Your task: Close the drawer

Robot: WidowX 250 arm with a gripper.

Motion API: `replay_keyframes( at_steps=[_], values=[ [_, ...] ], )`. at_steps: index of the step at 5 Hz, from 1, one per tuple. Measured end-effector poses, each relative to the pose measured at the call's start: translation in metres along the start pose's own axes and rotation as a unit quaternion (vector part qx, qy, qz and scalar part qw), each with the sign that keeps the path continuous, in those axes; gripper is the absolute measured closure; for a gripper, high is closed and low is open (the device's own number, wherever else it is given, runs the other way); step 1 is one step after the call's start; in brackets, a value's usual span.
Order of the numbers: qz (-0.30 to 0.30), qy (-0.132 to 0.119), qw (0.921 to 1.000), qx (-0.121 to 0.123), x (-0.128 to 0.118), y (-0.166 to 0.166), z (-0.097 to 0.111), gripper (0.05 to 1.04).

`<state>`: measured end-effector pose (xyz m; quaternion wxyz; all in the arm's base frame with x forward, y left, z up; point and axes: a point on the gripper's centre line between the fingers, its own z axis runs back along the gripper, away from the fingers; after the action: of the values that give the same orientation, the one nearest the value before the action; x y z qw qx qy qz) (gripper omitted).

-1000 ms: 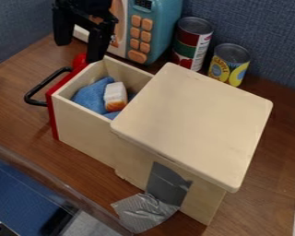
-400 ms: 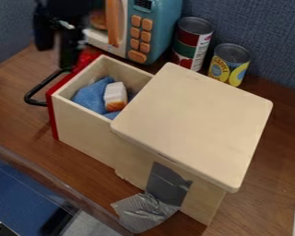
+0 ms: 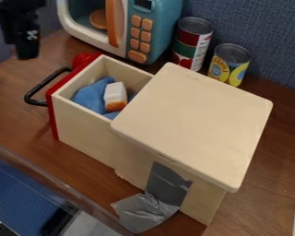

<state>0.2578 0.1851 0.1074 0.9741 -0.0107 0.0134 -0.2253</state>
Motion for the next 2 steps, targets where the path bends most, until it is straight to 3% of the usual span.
replay_keyframes(
  at_steps=[1,2],
  values=[
    [-0.098,0.018,0.9942,0.041,-0.002,0.013,-0.013,0.084],
    [-0.177,0.002,0.9802,0.088,0.007,0.017,-0.032,0.083]
  ],
)
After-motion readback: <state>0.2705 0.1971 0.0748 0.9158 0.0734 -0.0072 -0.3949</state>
